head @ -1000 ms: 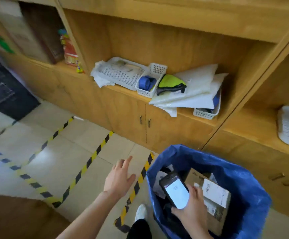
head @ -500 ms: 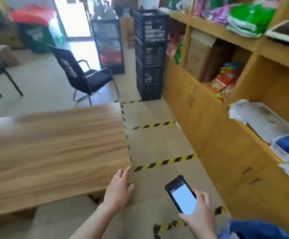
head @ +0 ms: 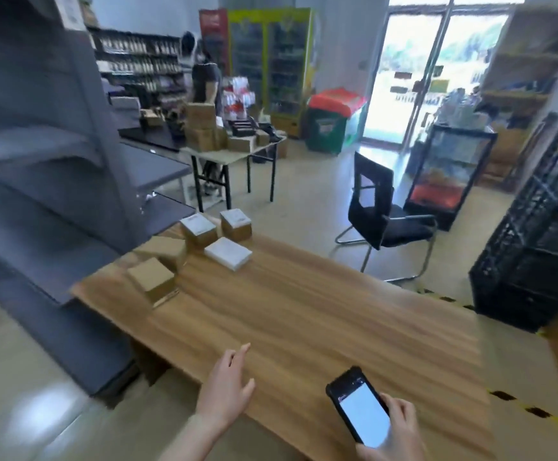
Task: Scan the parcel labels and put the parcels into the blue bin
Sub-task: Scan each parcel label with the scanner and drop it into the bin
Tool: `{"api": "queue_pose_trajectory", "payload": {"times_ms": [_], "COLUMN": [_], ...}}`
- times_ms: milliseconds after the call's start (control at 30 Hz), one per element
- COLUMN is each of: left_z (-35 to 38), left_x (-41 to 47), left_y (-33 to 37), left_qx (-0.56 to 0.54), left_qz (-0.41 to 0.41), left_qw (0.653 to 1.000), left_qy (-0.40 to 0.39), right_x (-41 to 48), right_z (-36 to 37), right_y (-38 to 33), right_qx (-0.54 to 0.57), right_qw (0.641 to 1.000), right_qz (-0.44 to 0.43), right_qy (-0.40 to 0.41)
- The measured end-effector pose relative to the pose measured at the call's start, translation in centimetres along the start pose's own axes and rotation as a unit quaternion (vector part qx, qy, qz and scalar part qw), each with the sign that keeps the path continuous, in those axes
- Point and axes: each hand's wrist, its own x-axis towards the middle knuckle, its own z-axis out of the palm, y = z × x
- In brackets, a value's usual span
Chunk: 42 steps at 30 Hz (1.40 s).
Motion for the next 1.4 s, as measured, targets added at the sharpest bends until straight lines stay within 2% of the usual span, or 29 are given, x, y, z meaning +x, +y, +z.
{"api": "queue_pose_trajectory", "payload": {"times_ms": [200,400,567,700,833,933,1167,1300,1400], "left_z": [-5.0,-7.6,-10.1,-11.8,-12.7,-13.7,-15.3,-15.7,-16.2], "left_x": [2.9,6.2,10.0,13.3,17.4,21.5,30.0,32.0,32.7], "left_y": [-8.1,-13.8,-16.5,-19.1,-22.1,-24.5,-28.4,-28.5,-28.2], "left_qx": [0.003,0.011,0.039,0.096,0.159,0.235,0.373,0.398,0.365], "left_qz": [-0.102,-0.183,-0.208,-0.202,-0.168,-0.104,0.093,0.125,0.138], "left_qw": [0.994,0.981,0.974,0.974,0.973,0.965,0.902,0.883,0.900], "left_qy": [0.043,0.063,0.077,0.025,-0.013,-0.057,-0.195,-0.216,-0.196], "right_x": [5.7,11.2,15.6,18.3,20.5,22.0,23.3,22.7,22.1], "right_z": [6.1,10.3,13.2,15.5,18.2,20.3,23.7,24.4,24.0], "right_y": [-11.4,-20.0,-25.5,-29.5,-32.4,-34.0,-35.7,-36.0,-35.7], "right_qx": [-0.034,-0.071,-0.085,-0.105,-0.130,-0.142,-0.144,-0.160,-0.154], "right_qw": [0.994,0.974,0.955,0.943,0.935,0.939,0.961,0.959,0.964], "right_qz": [-0.090,-0.194,-0.249,-0.272,-0.278,-0.259,-0.171,-0.154,-0.142], "right_qy": [-0.045,-0.096,-0.135,-0.162,-0.176,-0.177,-0.160,-0.174,-0.162]}}
